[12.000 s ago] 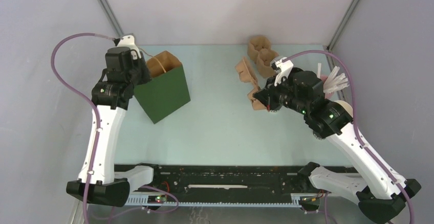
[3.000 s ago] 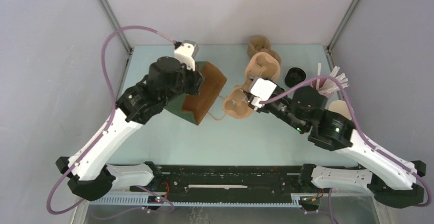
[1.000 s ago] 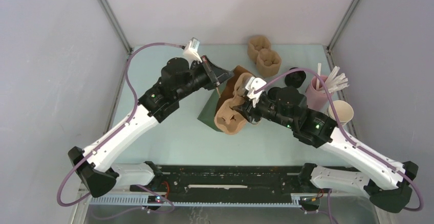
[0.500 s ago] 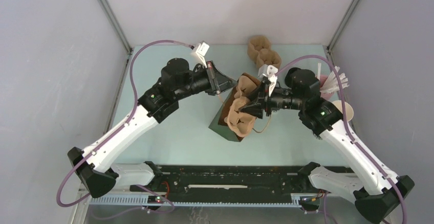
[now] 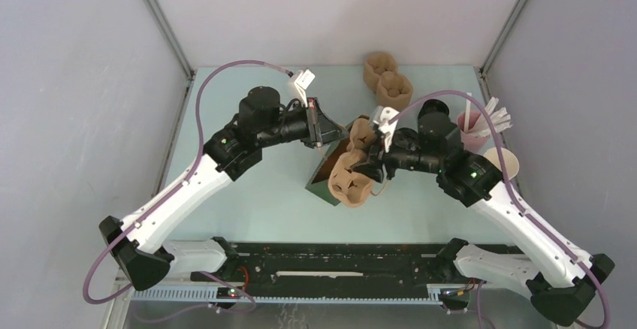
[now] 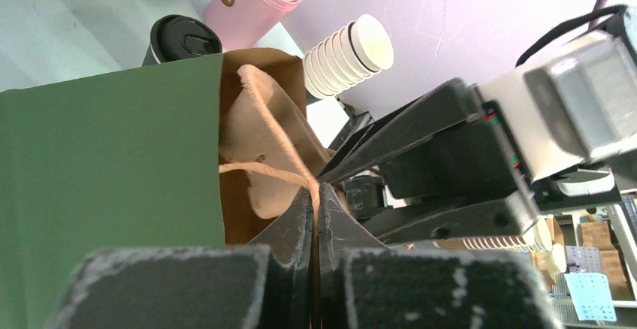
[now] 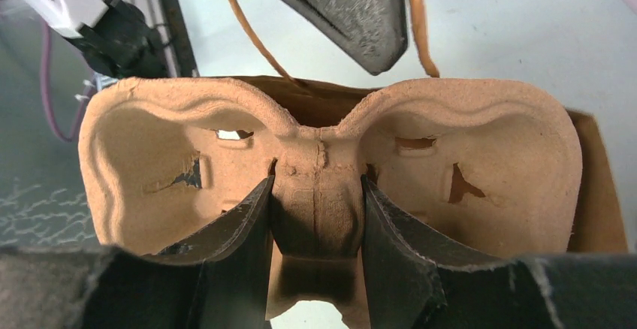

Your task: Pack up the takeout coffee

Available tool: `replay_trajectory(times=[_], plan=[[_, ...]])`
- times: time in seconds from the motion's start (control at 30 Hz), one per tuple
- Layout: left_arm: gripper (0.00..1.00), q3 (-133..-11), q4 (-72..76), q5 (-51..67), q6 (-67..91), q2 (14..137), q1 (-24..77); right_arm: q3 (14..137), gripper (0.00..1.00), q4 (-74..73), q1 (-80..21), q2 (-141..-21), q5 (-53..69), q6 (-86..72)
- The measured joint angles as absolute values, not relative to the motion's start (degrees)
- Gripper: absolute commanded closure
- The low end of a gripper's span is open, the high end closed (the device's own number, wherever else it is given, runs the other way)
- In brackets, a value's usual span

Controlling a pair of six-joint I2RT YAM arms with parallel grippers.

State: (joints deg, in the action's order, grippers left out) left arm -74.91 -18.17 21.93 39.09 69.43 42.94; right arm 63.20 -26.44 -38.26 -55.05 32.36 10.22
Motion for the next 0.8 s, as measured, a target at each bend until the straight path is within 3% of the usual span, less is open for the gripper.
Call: replay_trajectory(times=[0.17, 0.37, 0.57, 0.8], plan=[[1.00, -74.91, -18.06, 23.22, 40.53, 69.41, 42.94, 63.48, 0.59, -28.71, -45.50, -56.88, 18.41, 10.98], [1.00, -74.91, -18.04, 23.99, 41.65, 69.41, 42.94, 65.25, 0.60, -30.94, -46.89, -56.73, 11.66, 10.02], [1.00, -74.91, -17.08, 24.03, 43.59, 69.19, 42.94, 66.81, 0.60, -31.40, -55.64, -53.65, 1.23, 10.98], [1.00, -74.89, -16.78, 22.55, 46.13, 68.84, 42.94, 70.89, 0.61, -30.85, -60.40, -57.49, -17.34, 13.54]])
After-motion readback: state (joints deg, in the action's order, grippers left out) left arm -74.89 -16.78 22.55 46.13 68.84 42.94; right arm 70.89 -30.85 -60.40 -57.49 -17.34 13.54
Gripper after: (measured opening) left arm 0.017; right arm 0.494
